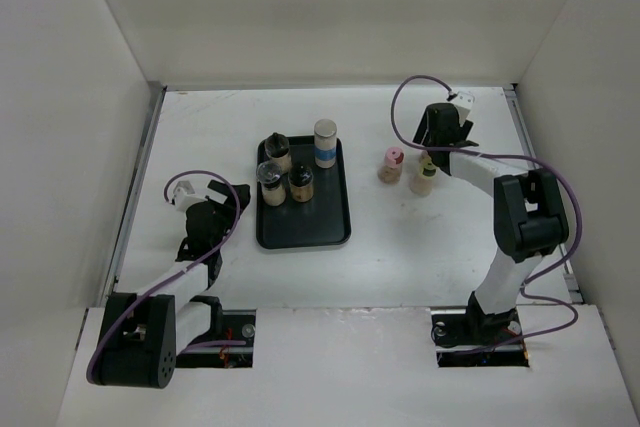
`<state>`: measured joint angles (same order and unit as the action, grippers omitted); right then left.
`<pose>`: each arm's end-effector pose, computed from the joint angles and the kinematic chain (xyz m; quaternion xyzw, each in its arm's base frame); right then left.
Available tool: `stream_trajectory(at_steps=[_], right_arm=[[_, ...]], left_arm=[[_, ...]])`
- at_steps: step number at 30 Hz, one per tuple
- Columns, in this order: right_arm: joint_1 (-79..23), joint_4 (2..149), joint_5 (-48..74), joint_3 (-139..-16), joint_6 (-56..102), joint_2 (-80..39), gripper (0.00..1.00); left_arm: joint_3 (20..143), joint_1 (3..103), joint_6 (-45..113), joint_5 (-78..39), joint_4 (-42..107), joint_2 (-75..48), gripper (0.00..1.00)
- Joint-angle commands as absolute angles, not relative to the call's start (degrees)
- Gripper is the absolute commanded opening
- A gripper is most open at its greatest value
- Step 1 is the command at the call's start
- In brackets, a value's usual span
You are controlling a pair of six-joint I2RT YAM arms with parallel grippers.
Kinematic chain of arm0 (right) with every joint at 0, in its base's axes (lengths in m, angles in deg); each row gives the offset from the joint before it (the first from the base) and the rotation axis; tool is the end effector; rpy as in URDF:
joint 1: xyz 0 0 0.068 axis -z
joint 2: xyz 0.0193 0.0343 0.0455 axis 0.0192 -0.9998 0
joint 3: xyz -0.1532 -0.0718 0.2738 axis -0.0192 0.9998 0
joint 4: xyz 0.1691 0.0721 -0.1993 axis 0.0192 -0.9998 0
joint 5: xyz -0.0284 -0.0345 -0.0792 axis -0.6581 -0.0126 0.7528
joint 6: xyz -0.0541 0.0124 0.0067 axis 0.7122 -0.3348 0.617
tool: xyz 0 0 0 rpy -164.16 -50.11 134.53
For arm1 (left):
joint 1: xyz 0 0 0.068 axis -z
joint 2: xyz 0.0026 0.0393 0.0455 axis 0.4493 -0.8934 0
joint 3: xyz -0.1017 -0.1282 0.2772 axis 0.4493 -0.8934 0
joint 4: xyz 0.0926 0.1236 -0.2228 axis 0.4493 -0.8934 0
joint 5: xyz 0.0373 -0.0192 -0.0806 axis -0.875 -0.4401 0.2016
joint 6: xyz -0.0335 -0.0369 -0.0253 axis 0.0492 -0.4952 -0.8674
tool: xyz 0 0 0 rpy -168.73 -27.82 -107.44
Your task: Organize the condiment bottles
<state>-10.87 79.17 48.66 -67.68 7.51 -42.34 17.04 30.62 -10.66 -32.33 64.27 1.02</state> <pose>0.4133 0.0689 0.2519 0.1907 0.8438 -0.0730 0.4963 0.1730 -0.0087 0.1819 -0.3816 0.7205 -0.2621 0.5164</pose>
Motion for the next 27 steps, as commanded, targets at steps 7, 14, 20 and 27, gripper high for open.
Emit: stream_trajectory(at_steps=[7, 14, 20, 27], right_arm=[[-10.6, 81.9, 48.7, -67.6, 6.1, -39.6, 0.51], [-10.6, 85.0, 51.0, -68.0, 8.1, -31.5, 0.43], [-14.2, 85.6, 50.8, -68.8, 11.6, -24.1, 0.42], [-28.6, 87.1, 49.6, -67.7, 12.7, -19.7, 0.42]], left_arm=[[18.1, 30.6, -11.3, -31.7, 67.1, 1.2, 1.00], [17.9, 30.6, -11.3, -31.8, 67.1, 1.9, 1.00], [17.8, 30.6, -11.2, -32.3, 66.8, 2.3, 1.00], [17.8, 30.8, -11.1, -32.7, 66.7, 2.6, 1.00]])
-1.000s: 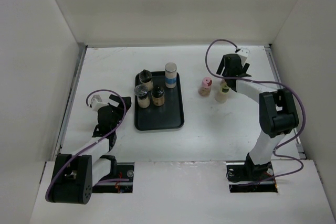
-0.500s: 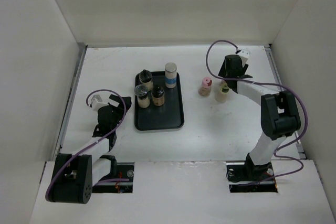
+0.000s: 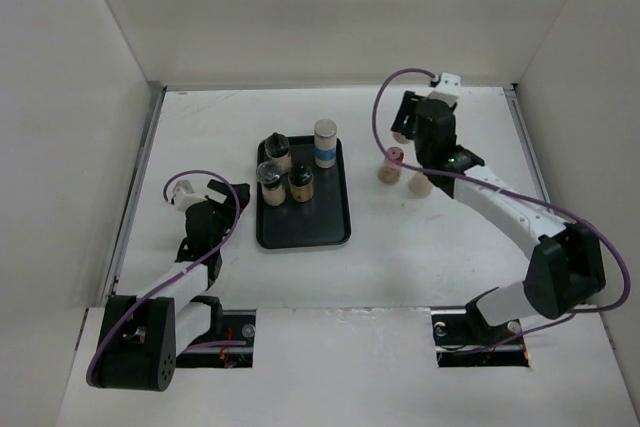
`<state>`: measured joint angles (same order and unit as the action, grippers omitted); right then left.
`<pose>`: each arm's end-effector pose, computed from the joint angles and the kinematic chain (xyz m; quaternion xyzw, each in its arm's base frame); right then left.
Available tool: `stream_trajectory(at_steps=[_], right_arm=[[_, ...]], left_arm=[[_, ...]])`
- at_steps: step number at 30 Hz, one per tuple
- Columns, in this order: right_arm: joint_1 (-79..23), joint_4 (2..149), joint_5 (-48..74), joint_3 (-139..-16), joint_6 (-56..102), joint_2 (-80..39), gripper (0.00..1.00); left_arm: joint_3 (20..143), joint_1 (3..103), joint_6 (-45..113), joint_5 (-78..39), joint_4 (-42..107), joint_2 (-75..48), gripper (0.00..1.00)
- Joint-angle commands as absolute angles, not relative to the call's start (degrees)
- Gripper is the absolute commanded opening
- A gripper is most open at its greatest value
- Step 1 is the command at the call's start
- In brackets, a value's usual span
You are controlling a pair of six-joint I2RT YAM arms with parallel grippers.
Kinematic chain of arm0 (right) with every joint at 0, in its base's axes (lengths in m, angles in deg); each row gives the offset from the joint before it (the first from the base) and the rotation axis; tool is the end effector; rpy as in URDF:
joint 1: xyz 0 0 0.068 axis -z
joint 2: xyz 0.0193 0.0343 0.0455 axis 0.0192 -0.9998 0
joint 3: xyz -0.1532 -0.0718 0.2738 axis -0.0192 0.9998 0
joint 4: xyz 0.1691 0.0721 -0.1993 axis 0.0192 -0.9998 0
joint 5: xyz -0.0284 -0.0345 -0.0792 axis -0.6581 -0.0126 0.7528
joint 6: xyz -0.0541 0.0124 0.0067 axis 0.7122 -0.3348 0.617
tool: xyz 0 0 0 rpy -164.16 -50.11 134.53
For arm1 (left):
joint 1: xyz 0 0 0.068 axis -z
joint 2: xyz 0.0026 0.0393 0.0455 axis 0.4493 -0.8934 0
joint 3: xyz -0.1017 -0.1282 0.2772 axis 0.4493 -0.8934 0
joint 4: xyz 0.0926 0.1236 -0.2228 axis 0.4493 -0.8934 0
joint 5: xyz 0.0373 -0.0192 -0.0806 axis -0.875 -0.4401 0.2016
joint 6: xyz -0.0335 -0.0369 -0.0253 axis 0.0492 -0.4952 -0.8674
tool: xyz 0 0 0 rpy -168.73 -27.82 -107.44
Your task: Organize the condiment bottles
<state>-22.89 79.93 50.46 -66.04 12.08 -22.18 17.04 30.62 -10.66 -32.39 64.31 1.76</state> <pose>0.3230 0.1226 0.3719 0.1157 0.7739 0.0168 0.6224 0.1722 -0.0086 0.1839 -0.3804 0.7167 -0.2646 0.5213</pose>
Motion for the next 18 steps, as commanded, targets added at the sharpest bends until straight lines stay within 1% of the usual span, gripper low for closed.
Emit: stream_trajectory(at_steps=[1, 7, 13, 18], right_arm=[[-30.9, 87.9, 49.3, -67.4, 12.8, -19.6, 0.43], [-42.0, 89.7, 47.6, -67.6, 11.3, -23.4, 0.43], [-45.5, 92.0, 45.2, -70.1, 9.4, -32.0, 0.43], [-46.4, 92.9, 45.7, -72.0, 8.6, -38.1, 0.44]], left_arm=[[17.8, 30.4, -11.3, -32.3, 66.7, 2.8, 1.00], [17.3, 30.3, -11.1, -32.7, 66.4, 4.2, 1.00], [17.3, 30.6, -10.9, -33.2, 66.4, 4.4, 1.00], [17.2, 30.7, -11.0, -32.7, 66.4, 5.1, 1.00]])
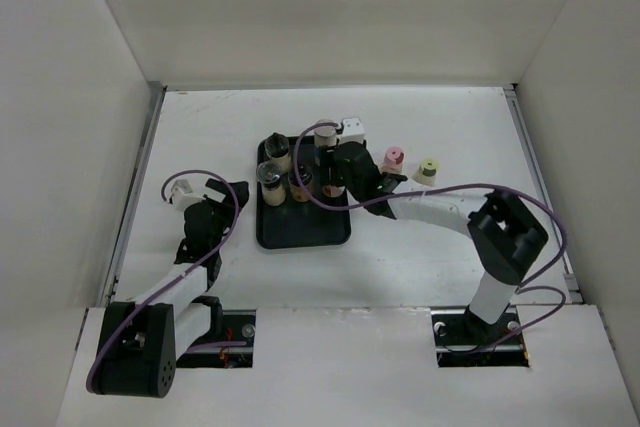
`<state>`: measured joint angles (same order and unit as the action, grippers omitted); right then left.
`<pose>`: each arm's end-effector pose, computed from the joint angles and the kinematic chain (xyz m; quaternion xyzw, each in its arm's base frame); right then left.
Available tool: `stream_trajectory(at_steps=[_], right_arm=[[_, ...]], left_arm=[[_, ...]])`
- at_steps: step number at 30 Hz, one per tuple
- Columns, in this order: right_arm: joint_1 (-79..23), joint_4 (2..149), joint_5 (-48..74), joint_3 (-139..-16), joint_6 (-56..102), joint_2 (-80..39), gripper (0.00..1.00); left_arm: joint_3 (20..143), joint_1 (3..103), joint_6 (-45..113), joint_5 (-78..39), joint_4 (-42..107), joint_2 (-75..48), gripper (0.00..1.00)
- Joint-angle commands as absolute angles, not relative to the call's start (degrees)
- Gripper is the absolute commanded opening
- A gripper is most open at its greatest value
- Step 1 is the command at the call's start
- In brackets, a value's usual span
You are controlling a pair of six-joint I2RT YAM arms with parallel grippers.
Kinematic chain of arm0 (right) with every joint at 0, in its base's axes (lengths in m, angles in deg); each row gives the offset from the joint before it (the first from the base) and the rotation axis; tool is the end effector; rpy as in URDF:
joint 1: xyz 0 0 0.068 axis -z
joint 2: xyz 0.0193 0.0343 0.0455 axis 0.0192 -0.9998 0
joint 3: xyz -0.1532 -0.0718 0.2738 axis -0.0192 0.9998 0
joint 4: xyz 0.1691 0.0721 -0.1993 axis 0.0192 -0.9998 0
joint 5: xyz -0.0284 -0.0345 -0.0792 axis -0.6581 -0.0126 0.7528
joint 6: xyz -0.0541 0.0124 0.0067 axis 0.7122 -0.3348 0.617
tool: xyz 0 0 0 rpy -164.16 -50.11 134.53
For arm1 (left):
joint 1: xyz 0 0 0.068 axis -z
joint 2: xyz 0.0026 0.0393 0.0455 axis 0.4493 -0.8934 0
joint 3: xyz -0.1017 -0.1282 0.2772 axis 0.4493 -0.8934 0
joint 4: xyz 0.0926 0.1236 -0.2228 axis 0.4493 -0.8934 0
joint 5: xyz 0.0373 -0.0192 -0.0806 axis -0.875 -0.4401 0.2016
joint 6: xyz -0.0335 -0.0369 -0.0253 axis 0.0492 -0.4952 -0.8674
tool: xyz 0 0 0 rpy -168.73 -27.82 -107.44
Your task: Organize the condiment bottles
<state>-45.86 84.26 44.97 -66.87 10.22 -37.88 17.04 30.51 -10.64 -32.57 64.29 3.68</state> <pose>0.2917 0.2888 0.2857 -0.0855 0.8301 0.1351 0.5342 0.1697 -0.0080 0.1890 -0.3779 0.7069 -0.2700 0.5335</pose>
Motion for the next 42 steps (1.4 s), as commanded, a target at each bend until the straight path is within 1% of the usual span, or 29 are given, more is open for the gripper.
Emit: stream_trajectory(at_steps=[1, 8, 12, 16, 20, 21, 22, 26, 30, 31, 32, 33, 34, 35, 36, 38, 39, 40, 41, 42], right_arm=[[-46.5, 92.9, 45.9, -72.3, 8.5, -38.9, 0.44], [-46.6, 97.7, 47.8, -73.0, 9.2, -44.6, 0.46], [-46.6, 99.4, 48.3, -73.1, 10.0, -46.9, 0.50], [-46.6, 100.0, 48.3, -72.7, 10.1, -46.8, 0.72], [-46.6, 99.3, 50.0, -72.2, 10.5, -42.9, 0.84], [-46.6, 99.0, 50.4, -71.7, 10.8, -41.2, 0.89], [-46.6, 98.5, 50.8, -71.0, 11.1, -39.5, 1.00], [-45.5, 97.9, 51.2, -66.0, 11.5, -32.3, 1.00], [-41.4, 96.5, 51.1, -59.3, 10.7, -26.3, 1.00], [-40.2, 95.7, 50.8, -57.7, 10.2, -24.7, 0.99], [-39.1, 94.8, 50.7, -56.4, 9.8, -23.4, 0.78], [-38.3, 94.0, 51.2, -55.5, 9.8, -22.4, 0.50], [-37.4, 92.8, 51.7, -55.0, 9.8, -21.7, 0.40], [-36.4, 91.2, 51.8, -54.8, 9.9, -21.4, 0.38], [-35.5, 89.4, 51.5, -55.0, 9.8, -21.3, 0.38], [-33.8, 87.0, 51.7, -55.6, 10.2, -22.1, 0.44], [-33.1, 86.6, 51.9, -55.8, 10.4, -22.8, 0.50], [-32.3, 86.6, 52.0, -55.9, 10.5, -23.6, 0.60], [-31.4, 86.7, 52.0, -56.2, 10.4, -24.6, 0.67], [-30.6, 86.2, 51.8, -56.9, 10.5, -25.9, 0.70]], left_arm=[[17.2, 30.9, -11.0, -33.0, 66.4, 5.1, 1.00], [17.5, 31.1, -11.3, -32.7, 66.7, 3.7, 1.00], [17.8, 31.1, -11.4, -31.6, 67.0, 2.3, 1.00], [17.7, 31.3, -11.3, -32.7, 67.1, 2.9, 1.00], [17.8, 31.2, -11.4, -32.0, 67.1, 2.8, 1.00], [17.7, 31.3, -11.3, -32.4, 67.1, 3.1, 1.00], [17.7, 31.3, -11.1, -32.6, 66.9, 3.3, 1.00], [17.6, 31.0, -11.3, -32.1, 66.7, 3.6, 1.00], [17.6, 31.3, -11.0, -33.0, 66.4, 3.9, 1.00], [17.7, 31.3, -11.0, -32.8, 66.4, 3.7, 1.00], [17.7, 31.1, -11.2, -32.4, 66.4, 3.6, 1.00], [17.7, 31.1, -11.3, -32.3, 66.4, 3.6, 1.00], [17.7, 31.1, -11.1, -32.6, 66.4, 4.0, 1.00], [17.6, 31.4, -11.0, -33.0, 66.4, 4.3, 1.00], [17.6, 31.4, -10.9, -33.3, 66.4, 4.3, 1.00], [17.7, 31.4, -10.8, -33.4, 66.4, 3.7, 1.00], [17.7, 31.4, -10.9, -33.0, 66.4, 3.6, 1.00], [17.8, 31.4, -11.0, -33.0, 66.4, 3.6, 1.00], [17.7, 31.5, -10.9, -33.0, 66.4, 4.0, 1.00], [17.6, 31.6, -10.8, -33.4, 66.4, 4.4, 1.00]])
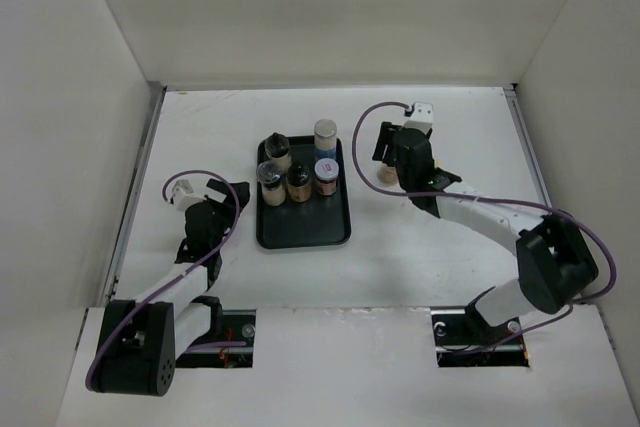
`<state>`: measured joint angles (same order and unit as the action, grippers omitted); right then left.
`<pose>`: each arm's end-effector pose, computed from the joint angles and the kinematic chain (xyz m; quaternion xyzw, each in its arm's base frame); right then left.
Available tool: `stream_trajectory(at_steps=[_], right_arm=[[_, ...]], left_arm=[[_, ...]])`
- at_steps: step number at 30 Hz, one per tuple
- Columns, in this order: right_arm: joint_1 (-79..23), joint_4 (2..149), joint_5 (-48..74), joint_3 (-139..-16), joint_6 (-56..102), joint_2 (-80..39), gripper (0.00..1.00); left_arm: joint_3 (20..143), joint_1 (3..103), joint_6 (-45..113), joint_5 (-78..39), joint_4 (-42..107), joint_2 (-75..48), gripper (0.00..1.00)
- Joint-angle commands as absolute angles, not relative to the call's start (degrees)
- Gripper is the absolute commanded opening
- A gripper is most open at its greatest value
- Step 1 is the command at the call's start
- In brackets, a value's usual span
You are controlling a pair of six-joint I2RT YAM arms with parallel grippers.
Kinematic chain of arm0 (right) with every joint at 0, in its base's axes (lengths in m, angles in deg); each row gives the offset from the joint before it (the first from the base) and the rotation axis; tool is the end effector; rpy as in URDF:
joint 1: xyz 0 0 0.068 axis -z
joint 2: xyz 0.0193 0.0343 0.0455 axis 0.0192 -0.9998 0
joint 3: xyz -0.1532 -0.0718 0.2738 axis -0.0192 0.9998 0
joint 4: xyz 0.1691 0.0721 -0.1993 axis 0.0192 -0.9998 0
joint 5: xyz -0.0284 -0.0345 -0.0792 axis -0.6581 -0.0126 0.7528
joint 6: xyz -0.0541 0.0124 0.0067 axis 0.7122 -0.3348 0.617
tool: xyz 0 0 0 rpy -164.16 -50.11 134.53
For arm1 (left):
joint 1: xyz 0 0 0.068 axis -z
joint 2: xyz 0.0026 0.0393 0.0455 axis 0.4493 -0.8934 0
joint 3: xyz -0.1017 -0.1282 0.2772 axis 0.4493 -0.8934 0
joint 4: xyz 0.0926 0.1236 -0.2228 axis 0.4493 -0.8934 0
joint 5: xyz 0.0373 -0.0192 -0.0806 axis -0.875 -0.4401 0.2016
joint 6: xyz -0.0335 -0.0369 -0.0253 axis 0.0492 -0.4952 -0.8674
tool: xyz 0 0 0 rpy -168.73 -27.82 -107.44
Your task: Organize the condiment bottles
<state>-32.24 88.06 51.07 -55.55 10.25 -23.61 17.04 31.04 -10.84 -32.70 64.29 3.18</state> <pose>0.2945 0.1701 0.3127 0.0586 0.7971 0.0572 0.5982 0.1703 -0.0095 0.1877 -0.3775 0.7100 -0.2707 0.5293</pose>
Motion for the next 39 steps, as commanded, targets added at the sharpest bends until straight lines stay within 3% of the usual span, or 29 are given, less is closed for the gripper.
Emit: stream_trajectory(at_steps=[1, 9, 14, 17, 27, 34, 39], right_arm=[[-30.0, 85.6, 51.6, -57.5, 10.8, -27.1, 0.74], [-29.1, 84.0, 50.9, -60.1, 11.0, -32.7, 0.77], [-29.1, 85.0, 51.1, -60.3, 10.2, -33.6, 0.48], [-29.5, 87.7, 52.3, -58.4, 11.5, -30.2, 0.42], [-44.6, 81.2, 52.7, -50.6, 9.9, -12.7, 0.40], [-58.9, 84.7, 49.0, -55.5, 7.3, -19.7, 0.40], [-62.6, 88.5, 47.0, -63.2, 10.0, -29.8, 0.41]], left_arm=[[17.6, 31.6, -10.7, -33.7, 66.4, 4.5, 1.00], [17.7, 31.8, -10.6, -33.7, 66.4, 4.0, 1.00], [17.9, 31.1, -10.7, -32.6, 66.4, 3.5, 1.00], [17.7, 31.1, -10.6, -33.2, 66.4, 3.8, 1.00], [17.8, 30.6, -11.2, -32.3, 66.0, 3.3, 1.00], [17.5, 30.1, -11.1, -32.8, 65.6, 4.4, 1.00], [17.2, 29.7, -10.5, -34.3, 63.9, 7.0, 1.00]])
